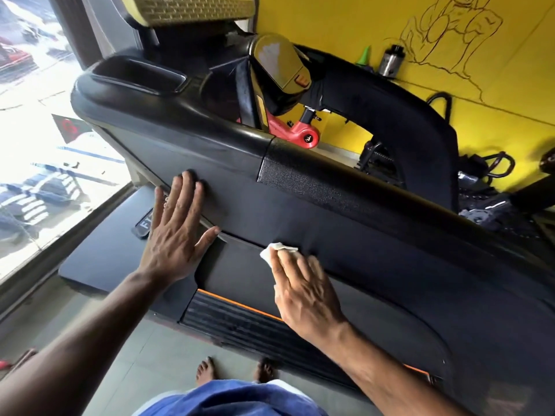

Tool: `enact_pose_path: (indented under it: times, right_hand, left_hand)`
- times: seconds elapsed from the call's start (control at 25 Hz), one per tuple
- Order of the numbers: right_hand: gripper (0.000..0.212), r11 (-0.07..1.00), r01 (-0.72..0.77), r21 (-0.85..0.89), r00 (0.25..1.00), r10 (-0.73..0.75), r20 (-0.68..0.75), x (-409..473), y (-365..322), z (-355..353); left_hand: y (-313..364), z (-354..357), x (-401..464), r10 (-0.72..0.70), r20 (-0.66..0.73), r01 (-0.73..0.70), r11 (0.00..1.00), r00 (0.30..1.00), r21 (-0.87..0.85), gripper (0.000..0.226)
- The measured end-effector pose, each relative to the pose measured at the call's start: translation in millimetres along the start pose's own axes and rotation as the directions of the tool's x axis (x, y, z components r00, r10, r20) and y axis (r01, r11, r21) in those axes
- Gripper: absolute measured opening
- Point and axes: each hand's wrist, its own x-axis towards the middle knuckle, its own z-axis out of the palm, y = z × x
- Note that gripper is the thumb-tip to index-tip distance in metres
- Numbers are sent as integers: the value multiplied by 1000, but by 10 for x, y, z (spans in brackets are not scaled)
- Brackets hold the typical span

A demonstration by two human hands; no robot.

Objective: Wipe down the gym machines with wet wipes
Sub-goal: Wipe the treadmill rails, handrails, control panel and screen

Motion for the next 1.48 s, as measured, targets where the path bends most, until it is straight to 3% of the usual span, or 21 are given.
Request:
enact_pose_path:
  times: [0.2, 0.28, 0.36, 0.44, 0.6, 0.64, 0.72, 0.8, 0.84, 1.04, 1.12, 1.28, 1.36, 1.48]
  right_hand:
    - [88, 990, -115, -79, 984, 103, -149, 420, 110, -575]
    - [95, 986, -24, -164, 999, 17, -42, 335, 194, -496]
    - [102, 965, 128, -228, 983, -94, 155, 54, 283, -299]
    - [103, 952, 160, -261, 973, -107, 206, -176, 424, -278]
    - [95, 951, -29, -309, 996, 3, -86, 120, 608, -800]
    - [94, 938, 1, -348, 996, -31, -80, 225, 610, -846]
    - [99, 888, 186, -420, 982, -162, 93, 230, 542, -706]
    - [100, 810, 380, -446, 919, -279, 276, 82, 524, -512]
    - [97, 778, 423, -465, 902, -315, 294, 70, 570, -495]
    - [89, 806, 268, -527, 939, -342, -45, 779, 615, -950]
    - [91, 767, 356, -534, 913, -407, 25, 896, 610, -994]
    - [94, 550, 626, -553, 776, -508, 373, 633, 538, -690]
    - [89, 533, 639, -554, 761, -540, 358, 694, 501, -630]
    - [53, 513, 662, -547, 704, -675, 220, 1011, 440, -683]
  left_hand:
    - [-173, -98, 34, -60, -51, 59, 998, 997, -7, 86]
    - [-255, -137, 31, -93, -55, 93, 996, 994, 3, 85]
    - [-255, -147, 7, -109, -36, 109, 994, 993, -4, 85]
    - [-187, -149, -5, -145, -18, 144, 989, 989, -29, 86]
    - [-59, -104, -16, -195, -10, 193, 977, 981, -91, 85]
    - [-32, -101, -9, -201, -8, 199, 975, 980, -101, 85]
    - [-14, -91, 1, -203, -5, 201, 974, 979, -106, 84]
    - [-42, -125, -9, -196, 0, 195, 977, 981, -85, 82]
    - [-70, -144, -22, -196, -5, 196, 979, 981, -64, 81]
    - [-397, -187, 66, -118, -141, 124, 992, 983, 33, 78]
    - [-609, -337, 358, -92, -200, 108, 992, 975, 67, 76]
    - [-914, -658, 858, -116, -217, 137, 987, 969, 86, 81]
    - [-953, -644, 881, -86, -216, 112, 988, 973, 111, 81]
    - [-951, -639, 847, -64, -225, 90, 990, 972, 105, 78]
